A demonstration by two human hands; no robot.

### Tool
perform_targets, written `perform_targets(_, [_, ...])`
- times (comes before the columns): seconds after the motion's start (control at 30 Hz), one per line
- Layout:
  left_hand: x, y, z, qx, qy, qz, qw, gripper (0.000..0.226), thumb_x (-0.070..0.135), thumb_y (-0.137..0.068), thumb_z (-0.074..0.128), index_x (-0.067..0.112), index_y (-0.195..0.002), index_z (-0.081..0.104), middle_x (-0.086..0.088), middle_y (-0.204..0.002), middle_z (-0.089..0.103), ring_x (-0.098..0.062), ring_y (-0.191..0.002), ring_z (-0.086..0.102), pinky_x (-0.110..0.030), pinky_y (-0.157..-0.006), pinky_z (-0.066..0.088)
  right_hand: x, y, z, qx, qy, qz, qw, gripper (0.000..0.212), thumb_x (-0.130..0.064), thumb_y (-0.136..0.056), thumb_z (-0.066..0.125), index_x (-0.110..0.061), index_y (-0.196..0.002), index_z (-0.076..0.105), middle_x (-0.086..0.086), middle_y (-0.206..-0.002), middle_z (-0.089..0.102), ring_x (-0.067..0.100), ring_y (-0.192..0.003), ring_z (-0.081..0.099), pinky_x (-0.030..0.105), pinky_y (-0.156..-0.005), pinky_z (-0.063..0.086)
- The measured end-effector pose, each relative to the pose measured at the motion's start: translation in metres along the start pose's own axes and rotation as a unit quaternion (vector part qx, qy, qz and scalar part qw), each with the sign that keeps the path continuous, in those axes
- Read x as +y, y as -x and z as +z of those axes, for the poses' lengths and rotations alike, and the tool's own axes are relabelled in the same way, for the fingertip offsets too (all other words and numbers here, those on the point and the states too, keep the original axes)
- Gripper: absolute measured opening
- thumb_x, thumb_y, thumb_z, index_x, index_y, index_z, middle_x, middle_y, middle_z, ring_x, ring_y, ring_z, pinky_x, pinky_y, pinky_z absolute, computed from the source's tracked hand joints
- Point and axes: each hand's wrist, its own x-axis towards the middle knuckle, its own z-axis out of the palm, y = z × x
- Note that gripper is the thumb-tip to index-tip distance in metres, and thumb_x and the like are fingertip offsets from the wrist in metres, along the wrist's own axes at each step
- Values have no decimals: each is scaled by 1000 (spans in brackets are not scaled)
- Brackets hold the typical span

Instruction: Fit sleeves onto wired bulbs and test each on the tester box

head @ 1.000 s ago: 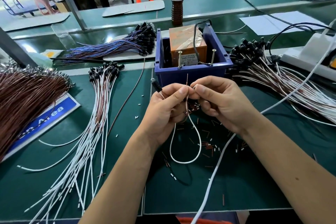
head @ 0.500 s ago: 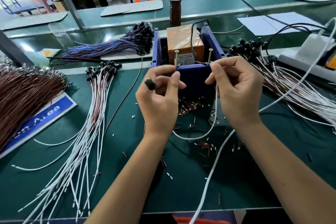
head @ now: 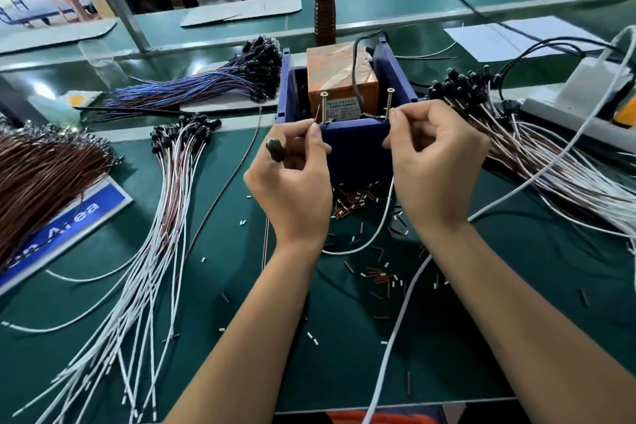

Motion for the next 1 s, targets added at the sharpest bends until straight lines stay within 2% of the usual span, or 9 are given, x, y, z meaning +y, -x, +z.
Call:
perform_targets(0.2, [-1,2,0,-15,4,1,1000,8,9,-95,70,11,-87,72,-1,-68,71,-21,-63,70,-33,-65,56,-3,5,-1,-4,-23,29,999,15,-16,-101,65,-14,-88,72,-14,-68,69,3,-63,69,14,-61,49])
perform_targets(0.33, [3,3,0,-7,1,6,1000,8,10,-95,69,14,-88,71,2,-66,70,-15,-61,69,-14,-69,49,-4,5,-1,-5,-13,21,1000,15,-16,-101,65,-9,-91,73,-8,-69,70,3,-63,69,14,-62,49])
perform_targets(0.47, [5,2,0,-15,21,-3,1000,8,9,-95,69,15,-89,70,3,-67,69,-15,-63,70,-19,-67,52,-5,5,-1,-9,-15,24,1000,14,-16,-102,64,-8,-94,73,-5,-71,71,3,-66,70,13,-63,49])
perform_targets(0.7, [6,2,-1,-21,8,-1,1000,6,10,-96,69,10,-91,72,1,-68,71,-14,-63,70,-8,-69,47,-3,4,-1,-12,-16,18,1000,15,-16,-102,64,-7,-95,74,-6,-71,71,3,-66,70,12,-63,49])
perform_targets(0.93, [6,3,-4,-18,25,-16,999,9,10,-96,70,15,-90,73,5,-68,71,-12,-61,68,-15,-65,49,0,0,-7,-25,-27,12,999,14,-16,-102,65,-7,-95,73,-5,-72,71,2,-67,70,16,-64,52])
perform_targets(1.0, [8,6,-5,-23,41,-34,998,9,10,-97,70,15,-90,73,2,-69,71,-16,-63,68,-22,-65,50,0,-7,-13,-17,-34,18,999,12,-16,-102,65,-9,-95,72,-6,-72,71,3,-67,71,19,-65,54])
